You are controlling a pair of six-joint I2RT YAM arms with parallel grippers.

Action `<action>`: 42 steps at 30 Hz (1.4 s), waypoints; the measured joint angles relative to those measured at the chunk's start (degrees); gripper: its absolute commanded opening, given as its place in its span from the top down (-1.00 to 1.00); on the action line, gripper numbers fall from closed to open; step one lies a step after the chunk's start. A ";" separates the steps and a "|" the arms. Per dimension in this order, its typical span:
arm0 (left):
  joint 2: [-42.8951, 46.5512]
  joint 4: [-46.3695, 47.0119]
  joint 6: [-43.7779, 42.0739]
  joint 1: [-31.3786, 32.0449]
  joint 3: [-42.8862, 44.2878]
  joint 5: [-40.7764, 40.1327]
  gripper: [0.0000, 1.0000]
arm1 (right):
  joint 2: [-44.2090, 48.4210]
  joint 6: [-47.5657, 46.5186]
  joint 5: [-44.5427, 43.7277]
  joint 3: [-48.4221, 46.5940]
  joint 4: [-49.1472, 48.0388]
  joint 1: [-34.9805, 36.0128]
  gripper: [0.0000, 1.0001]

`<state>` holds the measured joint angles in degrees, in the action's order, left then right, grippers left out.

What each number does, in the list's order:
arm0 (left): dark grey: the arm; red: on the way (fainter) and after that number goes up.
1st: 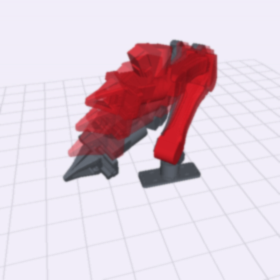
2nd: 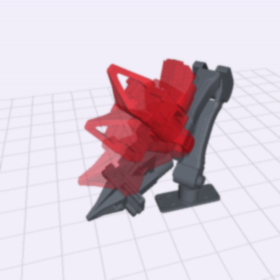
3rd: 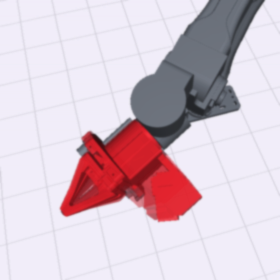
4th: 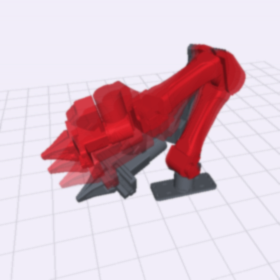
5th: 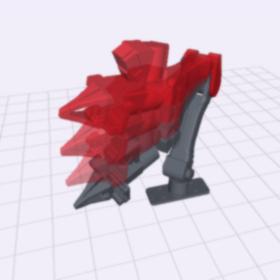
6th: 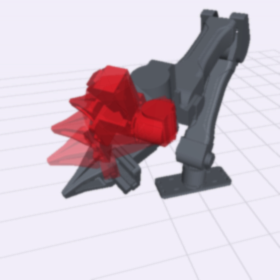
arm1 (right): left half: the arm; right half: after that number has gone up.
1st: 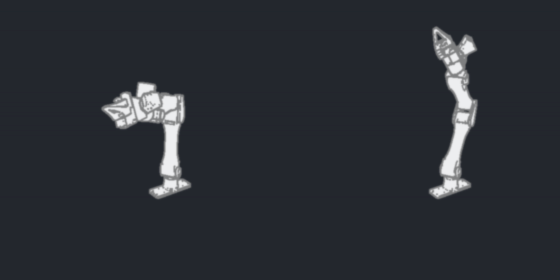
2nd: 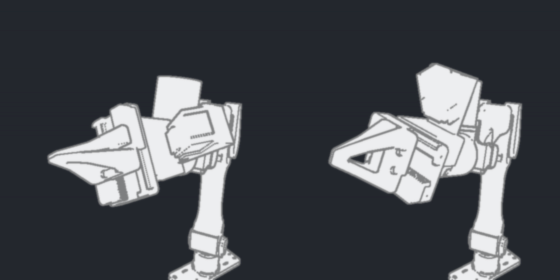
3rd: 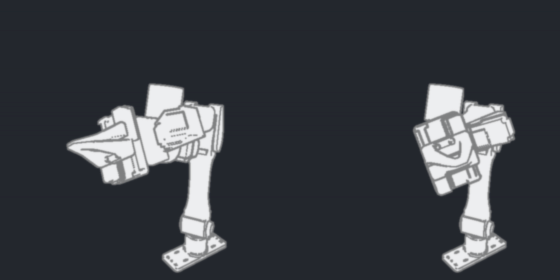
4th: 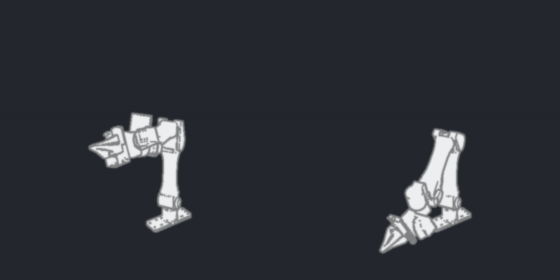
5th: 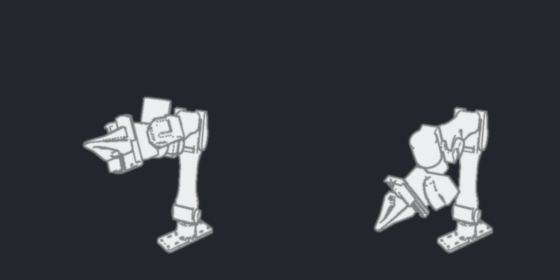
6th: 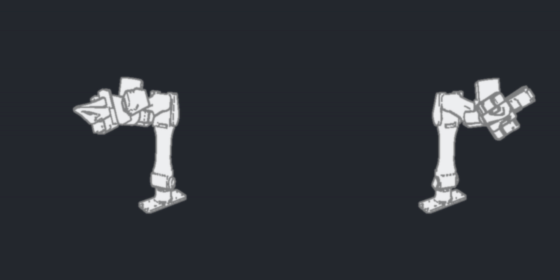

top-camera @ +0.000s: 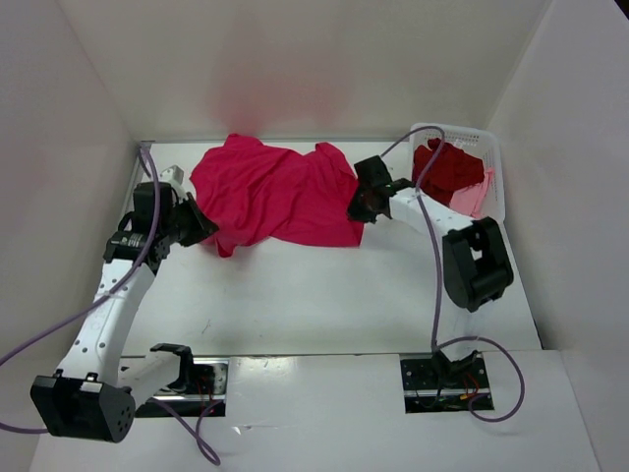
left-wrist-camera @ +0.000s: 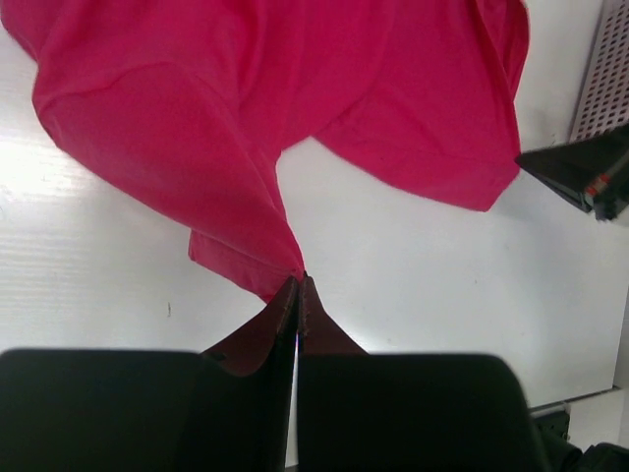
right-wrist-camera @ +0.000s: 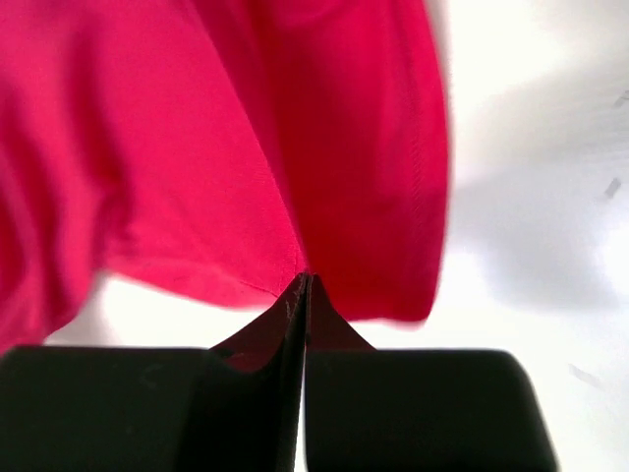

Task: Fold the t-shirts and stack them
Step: Flatten out the tshirt

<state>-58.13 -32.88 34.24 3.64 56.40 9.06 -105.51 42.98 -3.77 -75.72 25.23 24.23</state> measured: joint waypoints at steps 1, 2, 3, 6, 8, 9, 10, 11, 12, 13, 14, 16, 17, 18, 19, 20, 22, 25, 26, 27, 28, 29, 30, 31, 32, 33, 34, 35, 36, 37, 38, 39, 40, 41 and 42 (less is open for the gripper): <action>-0.66 -0.33 -0.13 0.00 1.36 -0.28 0.99 | 1.90 -0.02 -0.07 0.00 0.68 0.02 1.00; -1.77 -0.76 -0.70 -0.04 4.15 -0.59 0.99 | 3.89 -0.04 -0.15 0.00 1.44 0.04 1.00; -2.19 -0.57 -0.90 -0.07 5.40 -0.74 0.99 | 6.47 -0.04 -0.20 -0.02 2.32 0.04 1.00; -4.20 -1.44 -1.20 -0.96 12.07 -1.14 0.99 | 14.29 -0.46 -0.68 -1.20 6.14 0.07 1.00; -6.03 -2.60 -1.36 -1.99 18.27 -1.64 0.99 | 20.70 -1.16 -1.84 -3.85 10.05 0.11 1.00; -7.02 -2.99 -1.38 -2.34 21.64 -2.27 0.99 | 22.93 -1.44 -2.16 -5.86 11.69 0.13 1.00; -8.22 -3.54 -1.42 -2.75 25.62 -2.89 0.99 | 25.49 -1.88 -2.86 -8.57 13.09 0.17 1.00; -9.03 -3.76 -1.49 -2.97 28.83 -3.34 0.99 | 27.65 -2.36 -3.41 -11.30 14.38 0.20 1.00; -10.05 -4.37 -1.49 -3.37 32.57 -3.76 0.99 | 29.22 -2.71 -3.98 -14.05 15.67 0.22 1.00; -11.04 -4.79 -1.51 -3.76 36.59 -4.22 0.99 | 30.99 -3.17 -4.79 -17.44 17.00 0.24 1.00; -11.67 -4.83 -1.53 -4.04 39.69 -4.63 0.99 | 32.41 -3.65 -5.55 -20.74 18.18 0.26 1.00; -12.50 -5.55 -1.55 -4.79 46.14 -5.99 0.99 | 34.34 -4.42 -6.73 -27.45 20.22 0.26 1.00; -12.83 -6.10 -1.88 -5.07 49.72 -7.17 0.99 | 35.01 -4.85 -7.17 -30.58 21.11 0.28 1.00; -13.00 -6.43 -2.40 -5.20 52.35 -8.37 0.99 | 35.41 -5.29 -7.69 -34.29 22.10 0.28 1.00; -13.11 -6.67 -2.64 -5.25 54.75 -9.66 0.99 | 35.63 -5.66 -8.13 -37.75 22.69 0.28 1.00; -13.44 -7.74 -2.86 -5.25 57.53 -10.78 0.99 | 35.56 -5.95 -8.39 -40.50 23.69 0.28 1.00; -14.69 -8.61 -3.56 -5.25 63.54 -12.66 0.99 | 34.49 -6.78 -8.87 -46.77 24.76 0.28 1.00; -15.87 -8.48 -4.39 -5.25 69.26 -14.97 0.99 | 31.91 -8.09 -9.73 -55.04 25.38 0.28 1.00; -16.76 -8.39 -4.70 -5.27 70.47 -15.45 0.99 | 31.43 -8.44 -10.08 -55.71 24.96 0.28 1.00; -17.20 -8.17 -5.05 -5.27 70.86 -15.52 0.99 | 30.99 -8.76 -10.40 -55.80 24.46 0.28 1.00; -17.51 -7.61 -5.40 -5.27 70.86 -15.54 0.99 | 30.53 -9.01 -10.56 -55.36 23.93 0.28 1.00; -18.53 -7.28 -5.68 -5.27 70.84 -15.47 0.99 | 29.44 -9.31 -10.71 -54.14 22.88 0.28 1.00; -19.45 -7.13 -5.81 -5.27 70.79 -15.45 0.99 | 28.39 -9.49 -10.80 -53.40 22.25 0.28 1.00; -21.05 -6.95 -5.86 -5.27 70.69 -15.39 0.99 | 26.51 -9.64 -10.82 -52.89 21.75 0.28 1.00; -22.80 -6.54 -5.88 -5.27 70.27 -15.26 0.99 | 24.15 -9.75 -10.62 -52.37 20.70 0.28 1.00; -24.44 -6.34 -5.92 -5.46 69.77 -15.02 0.99 | 21.29 -9.88 -10.38 -51.76 19.41 0.28 1.00; -26.51 -6.14 -6.01 -5.81 69.18 -14.60 0.99 | 18.88 -9.90 -10.19 -51.25 18.27 0.28 1.00; -28.46 -6.05 -6.01 -6.23 68.59 -14.23 0.99 | 15.89 -9.94 -9.73 -50.80 17.25 0.26 1.00; -30.95 -6.10 -5.97 -6.97 67.80 -13.60 0.99 | 12.33 -9.99 -9.09 -50.38 16.52 -0.04 1.00; -33.31 -6.19 -5.88 -7.93 67.14 -12.44 0.99 | 8.20 -9.97 -7.96 -50.60 16.65 -0.35 1.00; -35.32 -6.29 -5.60 -8.92 66.62 -11.23 0.99 | 4.83 -9.90 -7.23 -51.47 16.79 -0.57 1.00; -37.53 -6.56 -5.29 -10.27 66.27 -9.38 0.99 | 0.87 -9.86 -6.36 -53.09 17.18 -0.87 1.00; -39.28 -6.78 -4.94 -11.37 66.14 -8.00 0.99 | -2.27 -9.86 -5.84 -54.82 17.53 -1.16 1.00; -40.28 -6.97 -4.28 -12.02 66.16 -7.23 0.99 | -6.38 -9.79 -5.31 -58.64 19.37 -1.49 1.00; -41.16 -7.15 -3.89 -12.76 66.16 -6.43 0.99 | -9.09 -9.81 -4.87 -61.64 20.02 -1.75 1.00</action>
<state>-99.29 -40.03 30.35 -9.13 122.56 2.63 -114.61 33.17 -8.64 -137.36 45.25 22.48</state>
